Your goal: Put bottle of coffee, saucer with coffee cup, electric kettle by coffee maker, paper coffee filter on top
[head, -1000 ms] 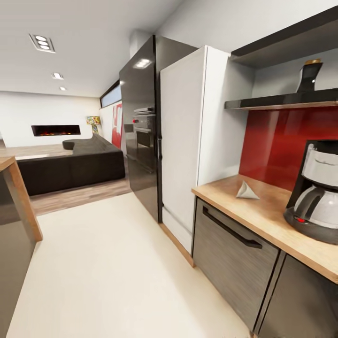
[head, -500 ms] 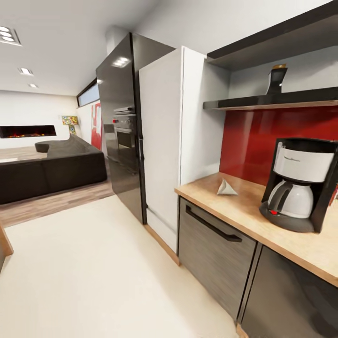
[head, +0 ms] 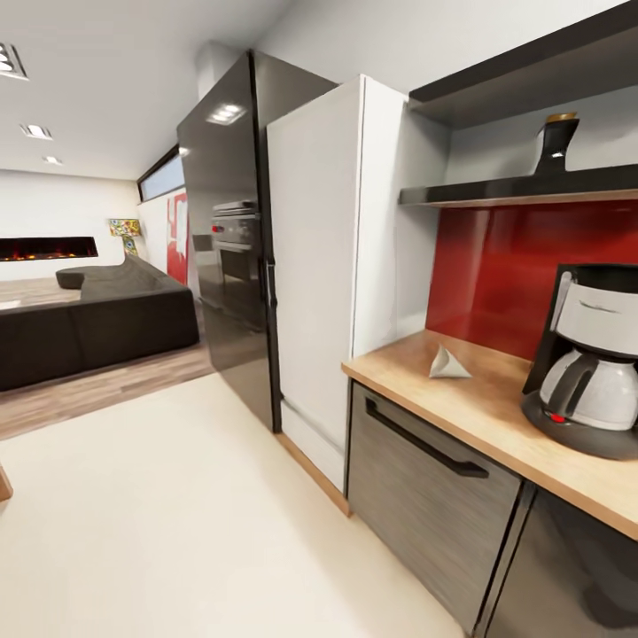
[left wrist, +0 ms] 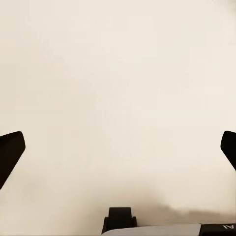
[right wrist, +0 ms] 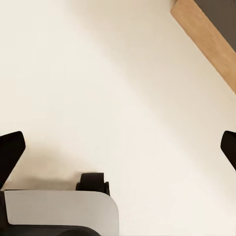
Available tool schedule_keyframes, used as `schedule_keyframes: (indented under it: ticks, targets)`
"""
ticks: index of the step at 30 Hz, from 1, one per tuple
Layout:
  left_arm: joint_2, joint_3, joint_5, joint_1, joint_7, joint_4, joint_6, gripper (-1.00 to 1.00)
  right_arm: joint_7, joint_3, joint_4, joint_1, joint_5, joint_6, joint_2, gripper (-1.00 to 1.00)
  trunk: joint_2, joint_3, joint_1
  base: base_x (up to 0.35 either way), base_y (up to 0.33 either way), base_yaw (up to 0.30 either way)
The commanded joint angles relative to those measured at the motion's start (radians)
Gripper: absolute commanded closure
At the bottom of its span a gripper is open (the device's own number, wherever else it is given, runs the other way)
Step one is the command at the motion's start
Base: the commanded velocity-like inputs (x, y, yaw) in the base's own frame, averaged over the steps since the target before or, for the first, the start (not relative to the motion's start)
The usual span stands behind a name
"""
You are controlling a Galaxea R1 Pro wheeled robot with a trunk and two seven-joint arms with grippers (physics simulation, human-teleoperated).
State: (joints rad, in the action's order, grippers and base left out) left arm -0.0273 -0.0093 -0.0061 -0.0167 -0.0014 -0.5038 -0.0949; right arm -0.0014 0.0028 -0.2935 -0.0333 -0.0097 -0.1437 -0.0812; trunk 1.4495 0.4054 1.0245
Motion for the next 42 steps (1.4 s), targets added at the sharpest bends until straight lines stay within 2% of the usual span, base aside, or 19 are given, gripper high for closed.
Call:
schedule_keyframes:
  ticks: [1, 8, 30, 42]
  targets:
    - [0.000, -0.001, -0.001, 0.000, 0.000, -0.001, -0.002, -1.00, 0.000, 0.000, 0.001, 0.000, -0.001, -0.003, 0.000, -1.00, 0.000, 0.001, 0.001, 0.261, 0.226, -0.026]
    - [0.000, 0.001, -0.001, 0.000, 0.000, -0.001, -0.002, -1.00, 0.001, 0.001, 0.001, -0.001, -0.001, -0.002, 0.000, -1.00, 0.000, 0.001, 0.001, 0.166, 0.134, -0.169]
    - [0.000, 0.003, -0.001, 0.000, 0.000, -0.001, -0.003, -1.00, 0.001, 0.001, 0.001, 0.000, -0.001, -0.002, 0.000, -1.00, 0.000, 0.001, 0.001, 0.006, 0.005, -0.255]
    - [0.000, 0.000, -0.001, 0.000, 0.000, -0.001, -0.002, -1.00, 0.000, 0.001, 0.001, -0.001, -0.001, -0.002, 0.000, -1.00, 0.000, 0.001, 0.001, 0.095, 0.106, -0.047]
